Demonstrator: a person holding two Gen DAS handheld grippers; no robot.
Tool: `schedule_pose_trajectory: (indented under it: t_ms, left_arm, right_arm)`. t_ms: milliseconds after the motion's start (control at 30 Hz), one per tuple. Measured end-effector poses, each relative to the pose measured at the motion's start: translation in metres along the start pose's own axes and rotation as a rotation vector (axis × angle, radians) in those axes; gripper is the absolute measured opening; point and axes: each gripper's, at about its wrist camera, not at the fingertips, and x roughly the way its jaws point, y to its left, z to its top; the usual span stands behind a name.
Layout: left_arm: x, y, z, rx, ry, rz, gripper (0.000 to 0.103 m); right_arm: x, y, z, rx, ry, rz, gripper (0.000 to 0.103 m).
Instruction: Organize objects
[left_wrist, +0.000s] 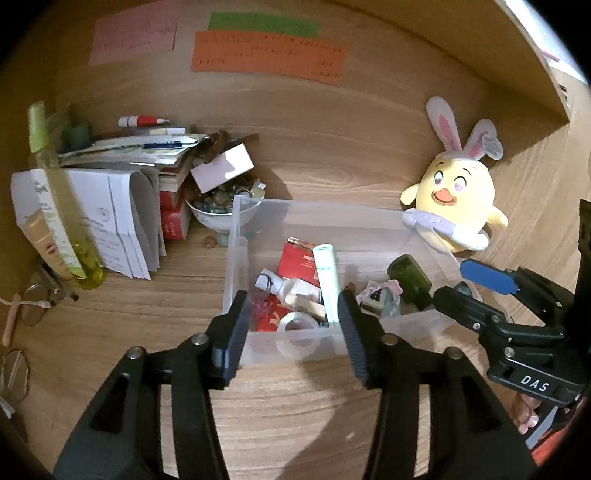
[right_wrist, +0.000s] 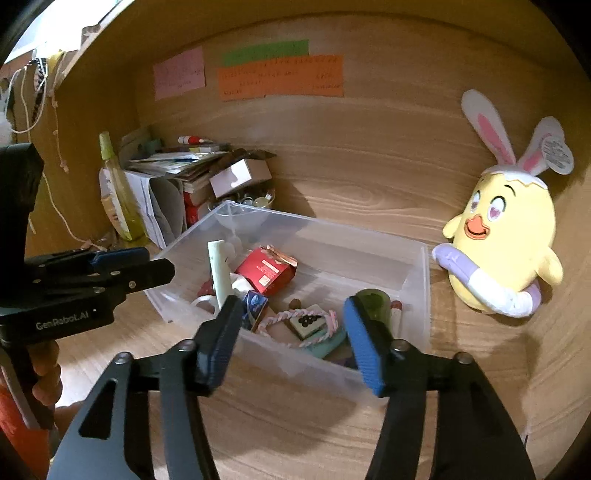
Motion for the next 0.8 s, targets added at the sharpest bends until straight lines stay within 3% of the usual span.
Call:
schedule_pose_trajectory:
  t_ms: [133,200,300,600,800]
  left_arm:
    - [-0.009,-0.005,-0.007,0.005,-0.01,-0.002,0.057]
    - [-0.015,-0.009,-0.011,0.012,-0.021,0.002,0.064]
    - [-0.023,-0.016,-0.017,0.028,-0.039,0.011,0.071]
    - [-0.036,-0.034,-0.032,0.062,-0.061,0.036,0.09]
    - [-0.039,-0.039,-0.04,0.055,-0.066,0.028,0.093]
  right_arm:
    - [-0.011,0.0,-0.008,0.004,-0.006,-0.012,0.066]
    - [-0.017,0.0,-0.012,0.008,-0.017,-0.017,0.076]
    - [-0.025,-0.001,-0.016,0.017,-0.029,-0.015,0.08]
    - [-0.041,-0.003,-0.032,0.047,-0.024,-0.006,0.083]
    - [-0.045,-0.005,-0.041,0.067,-0.013,-0.006,0.083]
